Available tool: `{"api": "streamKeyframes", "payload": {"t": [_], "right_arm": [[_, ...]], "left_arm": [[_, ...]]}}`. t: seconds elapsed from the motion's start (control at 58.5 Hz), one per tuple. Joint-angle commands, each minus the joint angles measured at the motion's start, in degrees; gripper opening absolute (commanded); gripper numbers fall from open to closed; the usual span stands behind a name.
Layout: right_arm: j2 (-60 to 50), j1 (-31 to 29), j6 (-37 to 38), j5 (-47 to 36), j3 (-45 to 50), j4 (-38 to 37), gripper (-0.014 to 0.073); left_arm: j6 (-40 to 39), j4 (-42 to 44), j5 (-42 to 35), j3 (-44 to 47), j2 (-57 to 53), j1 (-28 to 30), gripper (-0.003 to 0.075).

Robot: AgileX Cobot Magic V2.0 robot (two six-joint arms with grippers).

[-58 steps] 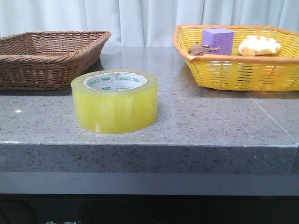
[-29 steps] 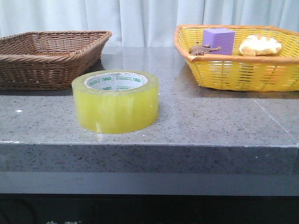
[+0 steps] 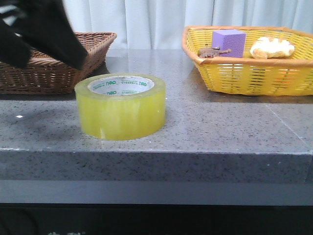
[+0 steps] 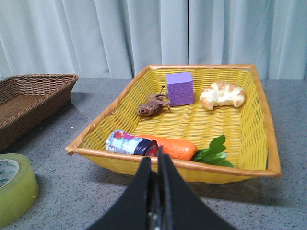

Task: Transfer tape with both arms
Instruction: 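Move the left gripper down and grasp the tape roll's rim, then lift the tape roll with the left gripper over the brown basket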

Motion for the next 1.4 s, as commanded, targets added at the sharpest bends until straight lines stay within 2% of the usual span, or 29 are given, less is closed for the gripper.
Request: {"api": "streamKeyframes", "payload": {"t": [0.0, 0.308, 0.513, 0.615, 0.838, 0.923, 1.043, 1.214, 1.385], "right_arm": [[0.49, -0.2, 0.0, -5.3, -1.41, -0.18, -0.0078], [0.49, -0.2, 0.0, -5.48, -1.41, -0.18, -0.0078], [0.49, -0.2, 0.0, -5.53, -1.41, -0.18, -0.0078], [0.49, -0.2, 0.0, -5.78, -1.41, -0.18, -0.0078], [0.49, -0.2, 0.0, -5.95, -1.41, -0.18, -0.0078], [0.49, -0.2, 0.0, -5.95, -1.41, -0.18, -0.0078], [0.49, -0.2, 0.0, -5.95, -1.41, -0.18, -0.0078], [0.49, -0.2, 0.0, -6.11, -1.41, -0.22, -0.0078], [0.49, -0.2, 0.0, -6.11, -1.41, -0.22, -0.0078]], "left_arm": [[-0.73, -2.33, -2.3, -3.81, 1.84, -1.51, 0.062], [-0.73, -2.7, -4.27, -7.4, 9.46, -2.47, 0.062], [-0.73, -2.97, -5.24, -7.61, 10.65, -2.5, 0.0615], [-0.73, -2.97, -5.24, -7.61, 10.65, -2.5, 0.0517], [-0.73, -2.97, -5.24, -7.61, 10.65, -2.5, 0.0147], [-0.73, -2.97, -5.24, -7.78, 10.65, -2.5, 0.0048], [-0.73, -2.97, -4.38, -9.25, 10.42, -2.5, -0.001], [-0.63, -2.42, -0.96, -16.55, 9.21, -2.6, -0.001], [-0.63, 6.53, -0.38, -27.33, 8.57, -1.67, -0.001]]}}
